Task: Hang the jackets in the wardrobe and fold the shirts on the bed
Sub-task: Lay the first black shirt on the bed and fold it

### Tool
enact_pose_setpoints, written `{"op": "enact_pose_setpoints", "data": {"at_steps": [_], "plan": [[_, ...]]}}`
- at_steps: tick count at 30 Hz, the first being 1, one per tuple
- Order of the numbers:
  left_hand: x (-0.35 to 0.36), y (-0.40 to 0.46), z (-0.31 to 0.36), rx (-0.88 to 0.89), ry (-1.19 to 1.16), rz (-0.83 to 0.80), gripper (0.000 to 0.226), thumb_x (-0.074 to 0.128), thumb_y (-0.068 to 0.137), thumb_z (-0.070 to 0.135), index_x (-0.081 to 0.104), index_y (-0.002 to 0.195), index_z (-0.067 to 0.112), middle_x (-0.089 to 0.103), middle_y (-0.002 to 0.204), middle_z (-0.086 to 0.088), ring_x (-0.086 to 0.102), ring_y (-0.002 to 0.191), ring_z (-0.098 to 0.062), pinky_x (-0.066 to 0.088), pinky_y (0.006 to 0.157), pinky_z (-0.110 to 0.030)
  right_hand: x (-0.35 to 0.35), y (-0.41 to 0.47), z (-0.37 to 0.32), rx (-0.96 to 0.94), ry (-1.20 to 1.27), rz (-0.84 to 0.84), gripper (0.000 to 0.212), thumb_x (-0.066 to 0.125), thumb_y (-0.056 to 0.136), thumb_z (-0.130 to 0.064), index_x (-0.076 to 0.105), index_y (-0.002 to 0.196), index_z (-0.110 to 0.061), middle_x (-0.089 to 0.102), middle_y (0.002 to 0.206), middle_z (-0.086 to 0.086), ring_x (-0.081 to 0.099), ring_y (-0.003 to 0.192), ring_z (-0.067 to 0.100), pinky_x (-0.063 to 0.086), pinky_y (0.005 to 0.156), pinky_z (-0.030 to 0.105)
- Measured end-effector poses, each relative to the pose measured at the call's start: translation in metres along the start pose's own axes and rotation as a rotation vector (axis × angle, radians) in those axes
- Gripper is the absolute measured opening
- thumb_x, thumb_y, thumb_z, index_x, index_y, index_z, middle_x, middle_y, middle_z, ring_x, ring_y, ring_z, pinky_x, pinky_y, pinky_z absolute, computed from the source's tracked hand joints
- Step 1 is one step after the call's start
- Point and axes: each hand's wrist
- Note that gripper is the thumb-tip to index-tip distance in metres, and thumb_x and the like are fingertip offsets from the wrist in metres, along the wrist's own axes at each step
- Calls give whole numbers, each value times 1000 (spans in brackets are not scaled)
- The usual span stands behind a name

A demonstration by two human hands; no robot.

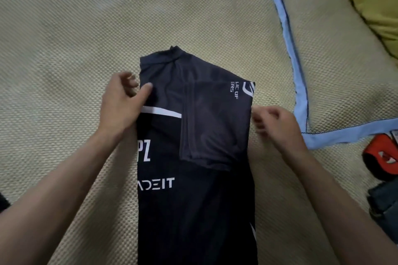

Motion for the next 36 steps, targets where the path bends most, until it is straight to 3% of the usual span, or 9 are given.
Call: {"op": "enact_pose_setpoints", "data": {"at_steps": [2,6,9,15,23,27,30,32,36], "plan": [[9,24,9,-47,-123,-76,52,78,78,49,65,117,17,73,107,4,70,99,-12,56,94,-37,8,25,-15,130,196,-179,34,73,92,-36,74,103,-4,78,88,4,74,75,15,60,66,26],[19,57,31,-168,-329,-248,18,79,84,20,75,102,17,76,100,-1,73,98,-18,60,79,-27,20,49,-41,281,418,-392,34,71,93,-14,69,124,0,76,114,15,76,94,18,63,80,30],[9,70,44,-175,-410,-311,21,75,87,14,74,108,12,76,105,-5,73,100,-19,58,77,-25,27,57,-57,156,247,-334,26,77,88,-11,73,112,-2,79,98,10,76,83,17,62,67,24],[-34,85,103,66,-526,-282,13,74,86,6,74,97,12,78,89,1,74,91,-18,59,90,-36,9,68,-134,-164,208,-243,14,85,81,-13,75,89,-9,79,79,0,75,75,13,61,77,31],[-115,-57,112,755,221,-256,14,73,87,20,68,97,14,67,89,-1,62,78,-7,54,76,-30,-52,-72,-127,-638,-200,-197,26,85,82,-29,79,103,-15,73,78,-29,69,74,-4,53,71,16],[-125,-176,29,1028,405,-607,25,57,96,34,67,106,13,67,100,3,63,86,-14,52,74,-29,-87,-156,-31,-827,-481,-313,20,74,88,-32,79,98,-15,75,100,-16,71,91,6,53,83,31],[-104,-260,-56,983,705,-883,32,48,98,33,70,117,21,73,114,3,72,94,-16,46,100,-25,-97,-201,60,-889,-993,-652,42,60,89,-55,72,118,-27,69,130,-6,68,117,19,42,103,32],[-92,-295,-98,946,797,-1022,48,58,84,34,60,130,22,71,122,8,70,106,-8,25,115,-23,-99,-226,110,-777,-1246,-865,84,68,62,-63,58,138,-30,57,145,-6,59,129,15,41,111,29],[-91,-278,-80,706,719,-973,52,58,73,45,63,122,30,70,113,16,66,107,-4,41,101,-21,-91,-229,88,-551,-877,-719,66,66,77,-48,49,139,-38,50,146,-18,51,132,2,49,105,29]]}}
Point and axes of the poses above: each hand's wrist, its own y-axis towards the middle knuckle, its own x-axis out of the palm, z = x × y
